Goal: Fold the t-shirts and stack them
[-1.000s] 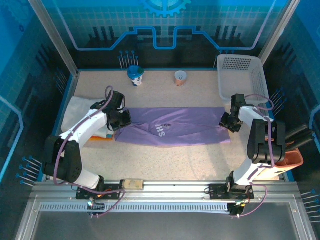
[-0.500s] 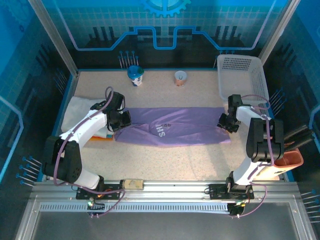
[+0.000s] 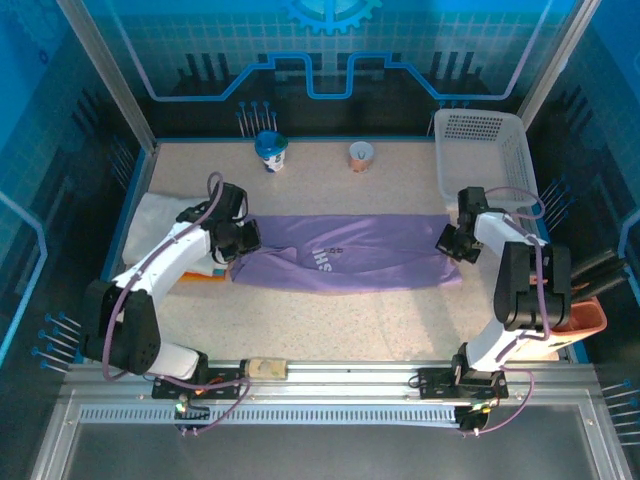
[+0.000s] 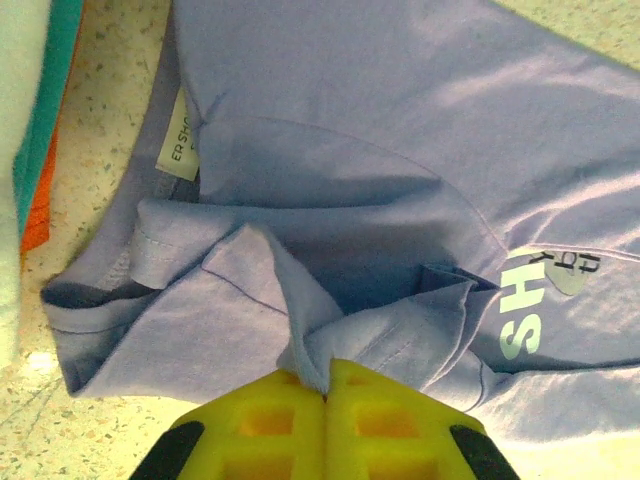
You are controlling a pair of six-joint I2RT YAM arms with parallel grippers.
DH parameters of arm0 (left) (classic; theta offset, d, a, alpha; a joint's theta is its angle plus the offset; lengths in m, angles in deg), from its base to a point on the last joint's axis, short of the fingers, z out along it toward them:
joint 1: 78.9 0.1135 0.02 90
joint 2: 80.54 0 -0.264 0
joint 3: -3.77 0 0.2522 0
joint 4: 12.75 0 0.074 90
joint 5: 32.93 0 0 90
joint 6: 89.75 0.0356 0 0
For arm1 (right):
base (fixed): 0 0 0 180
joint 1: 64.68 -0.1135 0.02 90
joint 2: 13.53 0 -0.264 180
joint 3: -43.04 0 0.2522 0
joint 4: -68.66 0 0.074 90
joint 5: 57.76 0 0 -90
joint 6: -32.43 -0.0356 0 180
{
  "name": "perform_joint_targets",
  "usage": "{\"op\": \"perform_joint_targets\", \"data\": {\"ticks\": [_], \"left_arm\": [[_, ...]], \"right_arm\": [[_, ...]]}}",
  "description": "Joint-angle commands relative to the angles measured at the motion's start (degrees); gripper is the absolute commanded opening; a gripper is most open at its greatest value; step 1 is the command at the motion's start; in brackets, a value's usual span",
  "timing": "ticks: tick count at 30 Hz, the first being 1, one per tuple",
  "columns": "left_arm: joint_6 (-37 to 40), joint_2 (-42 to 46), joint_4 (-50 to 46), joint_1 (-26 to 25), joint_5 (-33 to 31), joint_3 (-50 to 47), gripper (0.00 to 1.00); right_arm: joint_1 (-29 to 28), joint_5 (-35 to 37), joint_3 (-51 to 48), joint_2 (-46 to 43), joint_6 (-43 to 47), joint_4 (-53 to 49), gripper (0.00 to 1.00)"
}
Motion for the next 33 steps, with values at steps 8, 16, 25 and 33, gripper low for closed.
{"op": "perform_joint_targets", "data": {"ticks": [8,16,25,33], "left_arm": [[2.66,2.32,-3.14,0.55,-3.57,3.23,0.0],[2.53,1.4,-1.49,0.54,-3.97,2.06,0.0],[3.2,-3.83,1.14,0.5,-4.38,5.52,0.0],[3.76,-13.63,-0.9,0.66,-9.38,13.01,0.0]], "right_arm": [[2.01,-1.11,-0.4,-5.07,-2.69,0.47,0.01],[4.13,-2.53,-1.66,-3.9,-3.05,0.91,0.08],[4.5,-2.97,-2.74,-1.96,-3.67,2.85,0.08],[4.52,-3.01,-2.83,-2.12,-3.32,2.68,0.13]]}}
